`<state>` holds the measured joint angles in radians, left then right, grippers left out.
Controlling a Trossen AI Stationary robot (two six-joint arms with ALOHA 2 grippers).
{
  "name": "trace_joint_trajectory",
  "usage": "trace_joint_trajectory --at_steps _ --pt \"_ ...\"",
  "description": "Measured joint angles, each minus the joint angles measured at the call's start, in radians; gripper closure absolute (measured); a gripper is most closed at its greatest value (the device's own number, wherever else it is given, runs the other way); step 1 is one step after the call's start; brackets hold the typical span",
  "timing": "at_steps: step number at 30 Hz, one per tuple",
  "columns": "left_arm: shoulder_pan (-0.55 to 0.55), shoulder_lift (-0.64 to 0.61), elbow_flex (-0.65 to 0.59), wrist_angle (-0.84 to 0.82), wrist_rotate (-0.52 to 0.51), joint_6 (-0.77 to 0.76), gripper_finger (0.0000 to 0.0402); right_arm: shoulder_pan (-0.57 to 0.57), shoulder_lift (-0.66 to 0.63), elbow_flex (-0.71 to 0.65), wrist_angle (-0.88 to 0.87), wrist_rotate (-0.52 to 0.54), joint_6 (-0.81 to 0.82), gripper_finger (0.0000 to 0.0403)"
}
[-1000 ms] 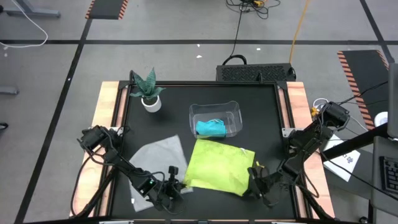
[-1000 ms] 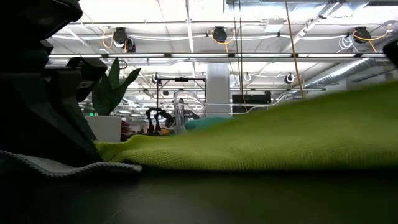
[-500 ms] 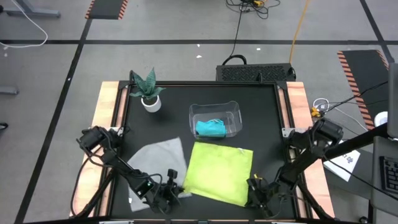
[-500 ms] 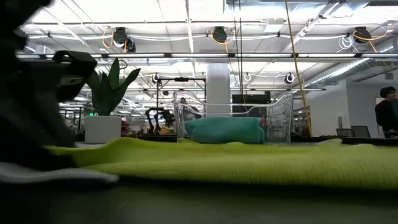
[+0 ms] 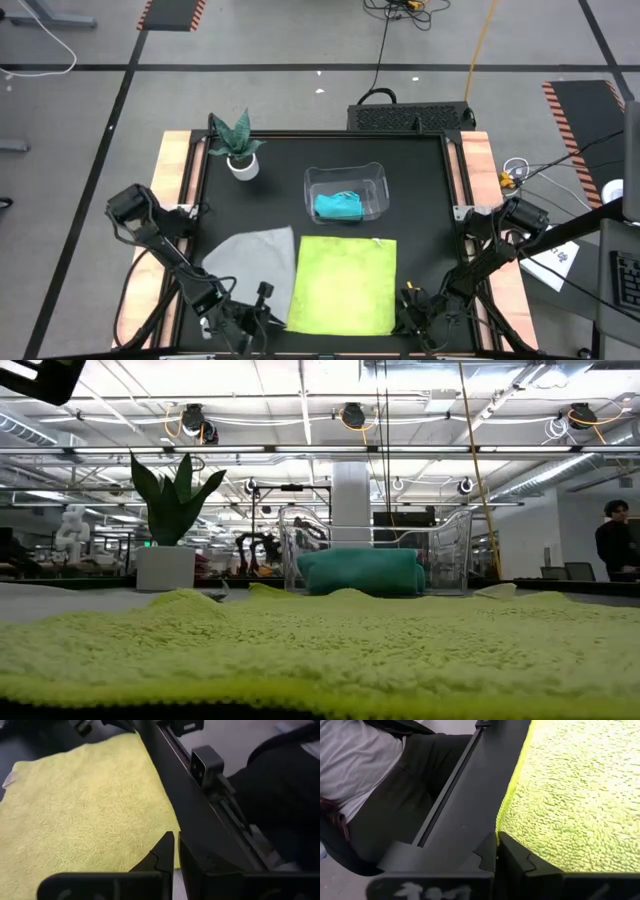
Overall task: Fold microfiber towels
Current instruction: Fold the green towel
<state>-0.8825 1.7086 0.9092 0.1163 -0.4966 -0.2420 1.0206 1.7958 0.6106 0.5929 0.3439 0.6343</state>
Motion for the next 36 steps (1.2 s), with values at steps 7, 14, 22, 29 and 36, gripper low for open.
trace_joint_trajectory --at_steps 7,14,22,29,36 --pt "-0.003 0.002 0.000 0.021 -0.029 -0.041 0.0373 0.001 0.003 -0.002 0.080 -0.013 -0.163 0.0385" --pt "-0.003 0.002 0.001 0.021 -0.041 -0.056 0.0373 0.001 -0.019 -0.002 0.166 -0.061 -0.290 0.0374" --pt "0.001 0.002 0.002 0.024 0.009 -0.035 0.0373 -0.006 -0.126 -0.002 0.197 -0.086 -0.451 0.0374" --pt "0.021 0.002 0.002 0.046 0.008 -0.064 0.0373 -0.006 -0.270 -0.002 0.193 0.004 -0.561 0.0374" --pt "0.042 0.002 0.003 0.040 0.009 -0.104 0.0373 -0.023 -0.320 -0.007 0.166 0.049 -0.544 0.0374"
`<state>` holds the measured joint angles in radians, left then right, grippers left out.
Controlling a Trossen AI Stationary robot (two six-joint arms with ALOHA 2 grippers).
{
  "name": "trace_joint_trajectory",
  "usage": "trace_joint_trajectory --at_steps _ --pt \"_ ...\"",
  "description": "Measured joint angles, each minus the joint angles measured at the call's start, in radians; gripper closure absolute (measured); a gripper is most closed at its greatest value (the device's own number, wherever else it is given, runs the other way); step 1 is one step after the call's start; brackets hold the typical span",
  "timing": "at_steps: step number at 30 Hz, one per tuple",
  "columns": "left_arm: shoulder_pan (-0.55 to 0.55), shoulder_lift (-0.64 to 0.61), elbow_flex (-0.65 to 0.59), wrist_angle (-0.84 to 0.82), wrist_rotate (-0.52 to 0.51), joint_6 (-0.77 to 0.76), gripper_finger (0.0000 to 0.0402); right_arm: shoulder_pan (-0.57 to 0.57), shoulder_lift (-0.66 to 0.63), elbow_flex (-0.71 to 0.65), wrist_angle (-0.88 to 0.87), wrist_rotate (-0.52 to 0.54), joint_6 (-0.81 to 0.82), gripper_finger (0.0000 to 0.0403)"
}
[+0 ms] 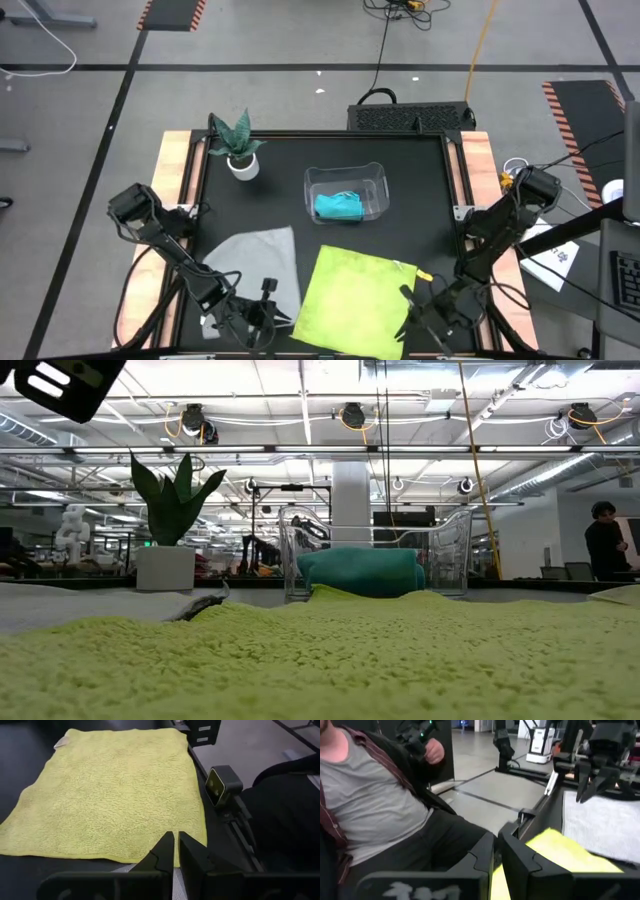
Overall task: Fold microfiber towels
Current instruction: Fold the green towel
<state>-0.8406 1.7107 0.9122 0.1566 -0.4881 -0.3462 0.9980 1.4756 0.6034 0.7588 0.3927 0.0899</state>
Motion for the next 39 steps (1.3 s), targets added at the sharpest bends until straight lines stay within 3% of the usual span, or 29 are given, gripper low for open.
trace_joint_trajectory --at_steps 5,14,22,29,35,39 --pt "0.003 0.000 0.000 -0.002 -0.006 0.000 0.0373 -0.015 0.000 -0.039 -0.009 0.007 0.045 0.0374" --pt "0.022 -0.001 0.000 -0.005 -0.016 0.092 0.0397 -0.057 0.000 -0.111 0.025 0.131 0.006 0.0398" --pt "0.091 -0.001 0.000 -0.013 -0.045 0.124 0.0386 -0.136 0.000 -0.152 0.056 0.134 0.002 0.0394" --pt "0.102 -0.002 0.000 -0.044 -0.065 0.220 0.0370 -0.162 0.000 -0.226 0.228 0.131 -0.053 0.0388" --pt "0.113 -0.002 0.000 -0.031 -0.137 0.409 0.0380 -0.166 0.000 -0.271 0.386 0.131 -0.119 0.0387" --pt "0.123 -0.002 0.000 0.016 -0.142 0.413 0.0392 -0.166 0.000 -0.276 0.412 0.131 -0.102 0.0387"
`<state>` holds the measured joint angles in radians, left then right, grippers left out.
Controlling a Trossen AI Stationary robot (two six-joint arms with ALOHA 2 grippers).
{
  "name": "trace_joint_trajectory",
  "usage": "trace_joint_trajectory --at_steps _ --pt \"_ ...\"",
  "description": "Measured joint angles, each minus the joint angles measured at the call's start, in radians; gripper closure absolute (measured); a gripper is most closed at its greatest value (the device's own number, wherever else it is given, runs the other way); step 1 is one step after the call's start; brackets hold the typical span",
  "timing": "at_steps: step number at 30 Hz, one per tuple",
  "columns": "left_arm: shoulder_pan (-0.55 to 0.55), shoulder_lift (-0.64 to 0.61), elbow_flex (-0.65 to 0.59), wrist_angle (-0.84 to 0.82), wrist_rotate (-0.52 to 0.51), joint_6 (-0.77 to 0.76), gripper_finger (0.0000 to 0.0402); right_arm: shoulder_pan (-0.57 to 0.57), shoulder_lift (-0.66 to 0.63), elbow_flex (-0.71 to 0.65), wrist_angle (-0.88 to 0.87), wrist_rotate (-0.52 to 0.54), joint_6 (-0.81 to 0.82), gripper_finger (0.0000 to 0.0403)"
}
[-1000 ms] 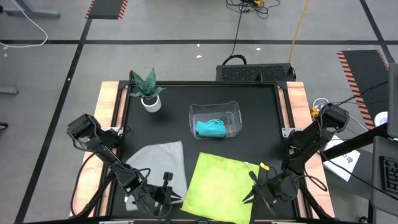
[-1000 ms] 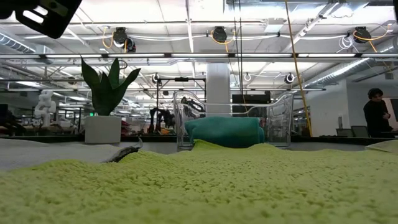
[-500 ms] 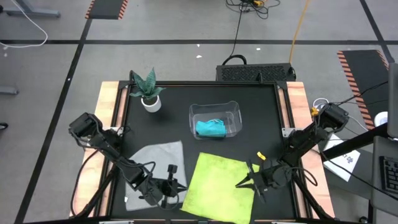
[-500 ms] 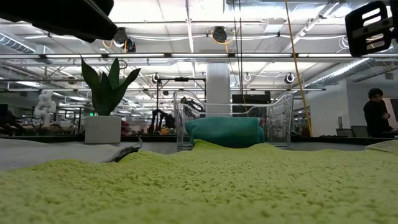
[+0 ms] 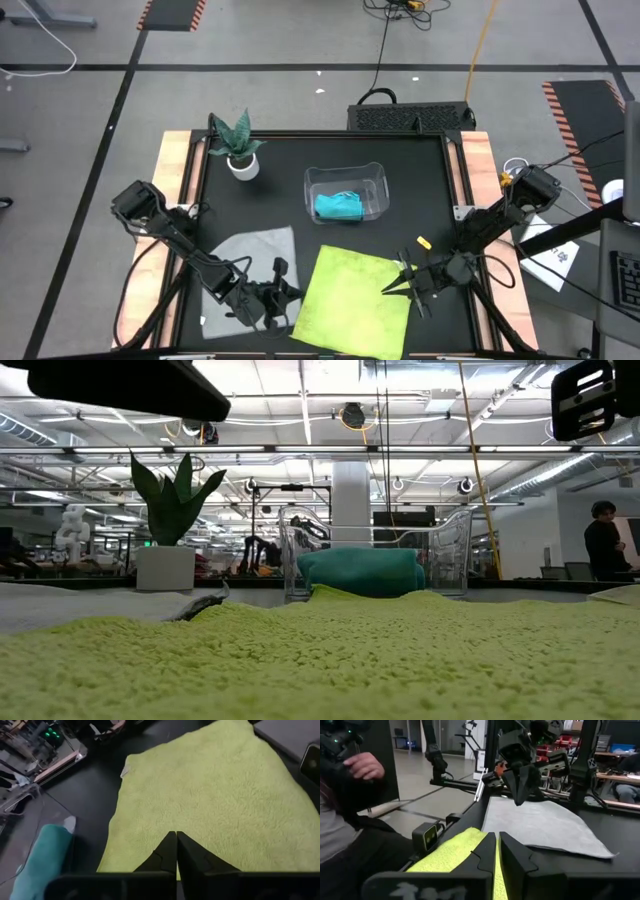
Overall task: Fold microfiber towels
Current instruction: Fold the green towel
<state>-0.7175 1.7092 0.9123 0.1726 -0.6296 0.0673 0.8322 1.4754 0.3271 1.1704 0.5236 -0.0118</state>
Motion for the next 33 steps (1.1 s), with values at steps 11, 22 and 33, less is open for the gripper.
trace_joint_trajectory --at_steps 11,22,33 --pt "0.024 0.000 0.000 0.020 0.001 -0.026 0.0373 0.000 0.000 0.000 0.028 0.000 0.040 0.0387" --pt "0.032 0.000 0.000 0.037 0.001 -0.058 0.0360 -0.024 0.000 0.000 -0.015 -0.001 -0.026 0.0387" --pt "0.054 0.000 0.000 0.141 0.001 -0.068 0.0360 -0.042 0.000 0.000 -0.010 -0.001 0.005 0.0387"
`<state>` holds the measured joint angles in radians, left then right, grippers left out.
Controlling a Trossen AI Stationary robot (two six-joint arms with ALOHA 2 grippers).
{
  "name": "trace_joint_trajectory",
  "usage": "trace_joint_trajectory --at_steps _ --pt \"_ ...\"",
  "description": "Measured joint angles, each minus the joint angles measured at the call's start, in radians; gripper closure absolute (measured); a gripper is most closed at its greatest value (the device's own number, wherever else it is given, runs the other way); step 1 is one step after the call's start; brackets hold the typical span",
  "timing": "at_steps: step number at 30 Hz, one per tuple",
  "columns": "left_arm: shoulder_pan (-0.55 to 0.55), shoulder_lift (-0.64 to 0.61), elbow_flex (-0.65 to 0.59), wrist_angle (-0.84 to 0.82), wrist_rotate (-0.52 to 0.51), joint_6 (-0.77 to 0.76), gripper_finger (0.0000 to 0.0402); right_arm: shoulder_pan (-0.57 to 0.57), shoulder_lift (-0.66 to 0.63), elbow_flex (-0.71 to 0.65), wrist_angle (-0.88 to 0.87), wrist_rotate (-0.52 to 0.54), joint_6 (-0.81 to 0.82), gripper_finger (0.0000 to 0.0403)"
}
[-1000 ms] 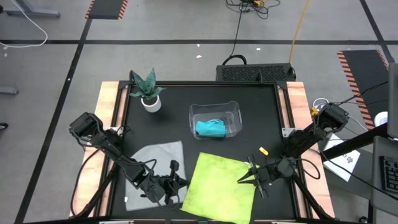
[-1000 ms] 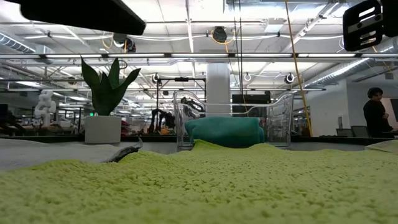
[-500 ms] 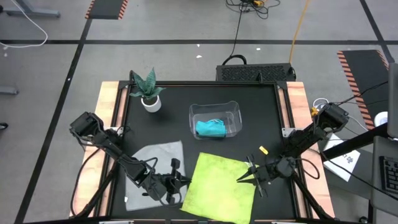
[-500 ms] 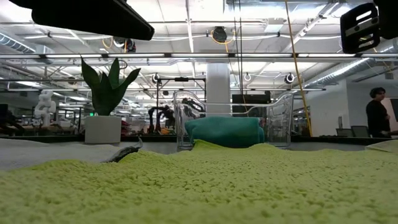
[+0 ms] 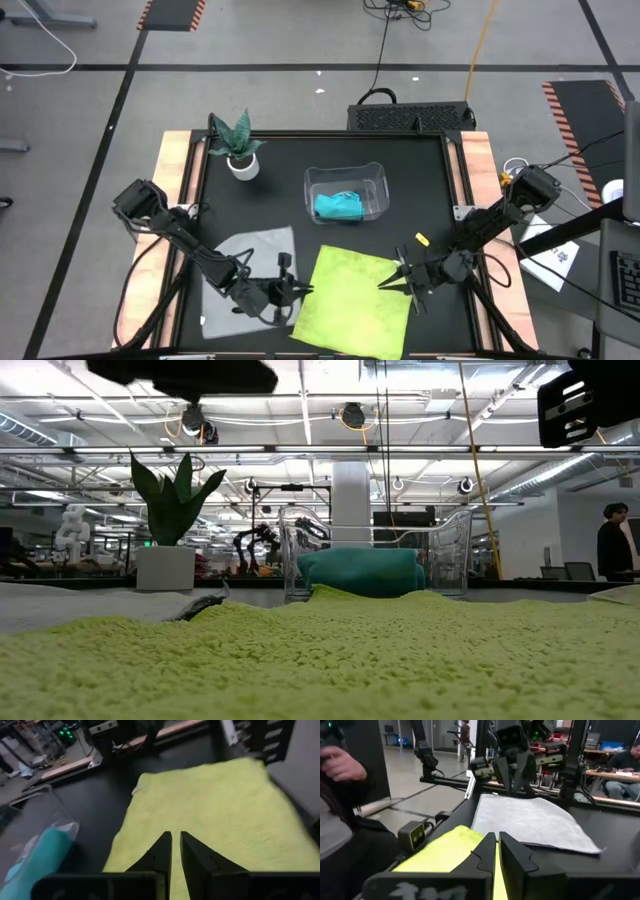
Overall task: Fold microfiber towels
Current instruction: Fold the green towel
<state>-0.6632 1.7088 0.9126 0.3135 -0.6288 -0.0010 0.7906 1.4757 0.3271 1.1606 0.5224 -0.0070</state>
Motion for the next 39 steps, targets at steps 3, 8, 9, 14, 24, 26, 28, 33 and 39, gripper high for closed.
trace_joint_trajectory --at_steps 3,8,9,14,24,26,28,33,39 --pt "0.024 0.000 0.000 -0.022 -0.003 0.040 0.0360 0.000 0.000 0.000 0.010 0.000 0.056 0.0387" --pt "0.067 0.000 0.000 -0.109 0.002 0.044 0.0360 0.000 -0.001 0.000 0.049 0.000 0.069 0.0387" --pt "0.075 0.000 0.000 -0.134 0.001 0.044 0.0360 0.000 0.000 0.000 0.046 0.000 0.058 0.0387" --pt "0.119 0.000 -0.001 -0.251 0.001 0.046 0.0360 0.000 0.000 0.000 0.023 0.000 -0.033 0.0387" --pt "0.249 0.000 -0.001 -0.319 -0.001 0.062 0.0360 -0.047 0.000 0.000 -0.210 -0.001 0.121 0.0387" --pt "0.280 0.000 -0.001 -0.325 0.018 0.014 0.0360 -0.074 0.000 0.000 -0.261 0.000 0.218 0.0387" --pt "0.310 0.000 -0.001 -0.325 0.080 -0.018 0.0360 -0.100 0.000 0.000 -0.301 0.000 0.311 0.0387" --pt "0.382 0.000 -0.001 -0.302 0.325 -0.028 0.0360 -0.141 0.000 0.000 -0.377 -0.018 0.424 0.0384" --pt "0.426 0.000 -0.001 -0.366 0.366 0.046 0.0360 -0.164 0.000 0.000 -0.379 -0.079 0.395 0.0341"
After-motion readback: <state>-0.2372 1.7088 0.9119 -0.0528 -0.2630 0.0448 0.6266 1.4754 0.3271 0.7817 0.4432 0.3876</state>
